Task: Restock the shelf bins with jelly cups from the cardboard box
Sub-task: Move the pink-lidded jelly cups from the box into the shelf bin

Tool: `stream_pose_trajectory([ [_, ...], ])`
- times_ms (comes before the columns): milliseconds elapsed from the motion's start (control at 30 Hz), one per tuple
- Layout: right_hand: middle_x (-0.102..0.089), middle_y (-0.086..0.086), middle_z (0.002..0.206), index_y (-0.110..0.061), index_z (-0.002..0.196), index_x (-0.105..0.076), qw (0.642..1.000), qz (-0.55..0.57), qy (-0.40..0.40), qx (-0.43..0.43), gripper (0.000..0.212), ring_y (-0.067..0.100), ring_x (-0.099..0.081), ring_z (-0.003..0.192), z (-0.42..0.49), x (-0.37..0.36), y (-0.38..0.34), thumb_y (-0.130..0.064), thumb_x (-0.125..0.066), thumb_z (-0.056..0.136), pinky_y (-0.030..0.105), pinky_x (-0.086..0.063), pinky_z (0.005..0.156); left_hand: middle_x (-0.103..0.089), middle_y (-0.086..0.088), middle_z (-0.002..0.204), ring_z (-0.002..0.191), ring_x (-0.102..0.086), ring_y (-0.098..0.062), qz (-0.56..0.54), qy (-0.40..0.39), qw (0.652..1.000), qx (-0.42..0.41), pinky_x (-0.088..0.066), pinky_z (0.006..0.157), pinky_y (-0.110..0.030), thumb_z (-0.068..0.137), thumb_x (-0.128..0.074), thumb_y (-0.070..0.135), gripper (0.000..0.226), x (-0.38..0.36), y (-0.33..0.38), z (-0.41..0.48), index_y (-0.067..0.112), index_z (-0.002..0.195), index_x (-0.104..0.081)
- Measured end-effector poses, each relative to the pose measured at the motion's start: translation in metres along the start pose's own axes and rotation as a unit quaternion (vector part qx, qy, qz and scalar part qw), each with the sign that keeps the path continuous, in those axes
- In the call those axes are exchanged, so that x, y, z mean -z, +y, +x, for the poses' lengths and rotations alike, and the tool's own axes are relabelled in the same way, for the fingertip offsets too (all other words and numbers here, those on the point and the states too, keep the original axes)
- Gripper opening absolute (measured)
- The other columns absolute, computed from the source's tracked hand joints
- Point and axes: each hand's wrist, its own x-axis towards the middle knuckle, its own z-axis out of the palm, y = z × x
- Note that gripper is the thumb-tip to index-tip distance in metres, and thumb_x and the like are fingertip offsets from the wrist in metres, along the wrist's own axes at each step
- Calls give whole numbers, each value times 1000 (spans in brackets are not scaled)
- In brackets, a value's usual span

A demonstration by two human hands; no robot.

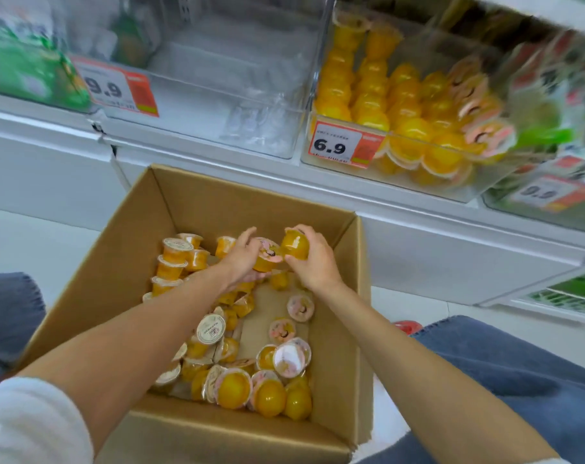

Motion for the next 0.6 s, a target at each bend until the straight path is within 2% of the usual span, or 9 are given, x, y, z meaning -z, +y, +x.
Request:
stream_pose_trajectory([
  [67, -56, 2, 120, -18, 125, -58, 999, -8, 34, 42, 55, 13, -51, 112, -2, 30, -23, -10, -72, 73, 17, -35, 97, -61, -11, 118, 72, -65, -26, 5, -6, 998, -57, -55, 51, -28, 102, -32, 22, 41, -13, 33, -20, 39, 138, -39],
  [200, -55, 0, 120, -17, 125, -58, 990, -14, 108, 93, 53, 13, -51, 114, -4, 80, -69, -30, -76, 76, 22, -39, 96, -60, -7, 109, 78, -57, -16, 30, -26, 984, -173, -52, 55, -30, 102, -32, 23, 33, -42, 93, -59, 30, 128, -50],
  [267, -53, 2, 122, -15, 121, -62, 982, -16, 141, 123, 46, 16, -51, 117, -3, 102, -88, -29, -75, 80, 17, -35, 97, -58, -7, 106, 82, -58, -17, 15, -32, 979, -198, -54, 59, -33, 101, -35, 21, 25, -55, 117, -76, 27, 119, -52],
  [367, -39, 6, 144, -18, 122, -64, 970, -17, 193, 147, 43, 15, -38, 134, 3, 135, -107, -27, -74, 81, 12, -25, 102, -61, -7, 99, 78, -63, -25, -62, -58, 976, -198, -55, 66, -39, 96, -49, 17, 11, -68, 148, -95, 24, 104, -51],
  [433, -32, 7, 152, -19, 129, -60, 966, -18, 222, 134, 51, 14, -31, 140, 10, 155, -114, -31, -74, 81, 11, -21, 103, -62, -9, 102, 81, -64, -30, -71, -84, 971, -213, -55, 65, -35, 91, -58, 11, 21, -74, 167, -104, 23, 104, -48],
  [533, -43, 8, 147, -17, 132, -58, 960, -7, 252, 126, 55, 17, -38, 137, 25, 178, -119, -33, -73, 82, 18, -25, 108, -59, -10, 113, 89, -65, -26, -49, -96, 963, -248, -58, 67, -32, 82, -69, 2, 40, -86, 193, -110, 21, 109, -45],
  [600, -47, 8, 144, -15, 133, -58, 955, 5, 270, 122, 54, 17, -41, 135, 35, 191, -118, -32, -72, 84, 24, -29, 111, -58, -9, 117, 93, -65, -22, 14, -72, 954, -290, -58, 68, -28, 79, -76, 9, 54, -94, 208, -109, 16, 120, -43],
])
